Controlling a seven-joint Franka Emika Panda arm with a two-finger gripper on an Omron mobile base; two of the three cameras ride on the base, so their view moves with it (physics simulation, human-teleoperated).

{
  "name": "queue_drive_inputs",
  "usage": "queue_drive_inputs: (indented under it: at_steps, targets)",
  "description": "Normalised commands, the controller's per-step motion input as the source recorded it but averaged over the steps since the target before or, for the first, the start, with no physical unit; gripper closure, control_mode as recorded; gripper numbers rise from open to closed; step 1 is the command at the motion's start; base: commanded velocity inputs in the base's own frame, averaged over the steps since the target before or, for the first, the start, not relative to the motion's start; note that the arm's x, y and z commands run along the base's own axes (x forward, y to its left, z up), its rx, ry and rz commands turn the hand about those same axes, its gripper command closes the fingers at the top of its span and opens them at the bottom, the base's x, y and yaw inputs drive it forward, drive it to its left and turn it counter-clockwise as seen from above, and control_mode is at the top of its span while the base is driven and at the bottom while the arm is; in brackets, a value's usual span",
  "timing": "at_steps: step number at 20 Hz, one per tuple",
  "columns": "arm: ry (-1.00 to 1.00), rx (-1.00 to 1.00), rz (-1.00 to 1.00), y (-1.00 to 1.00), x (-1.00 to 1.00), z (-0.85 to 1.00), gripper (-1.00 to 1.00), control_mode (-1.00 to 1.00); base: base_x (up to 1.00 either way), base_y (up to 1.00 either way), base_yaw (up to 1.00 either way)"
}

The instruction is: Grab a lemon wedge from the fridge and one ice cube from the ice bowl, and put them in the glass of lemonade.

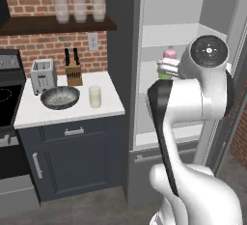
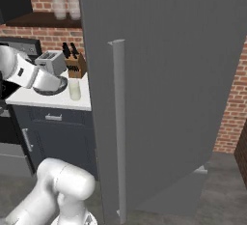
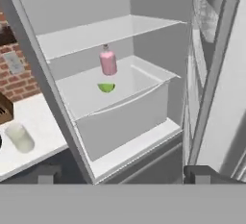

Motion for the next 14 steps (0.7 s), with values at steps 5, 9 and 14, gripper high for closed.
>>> queue_drive_inputs:
  at_steps: [5, 9, 14]
  targets:
    - [0.40, -0.42, -0.31, 0.03, 1.00, -0.46, -1.00, -1.00, 0.00, 0.00, 0.00]
    - [0.23, -0.16, -0.11, -0.46, 0.97, -0.69, -1.00, -1.00, 0.00, 0.00, 0.00]
    - [0.14, -0.23, -0.09, -0.21, 0.63, -0.71, -1.00, -1.00, 0.00, 0.00, 0.00]
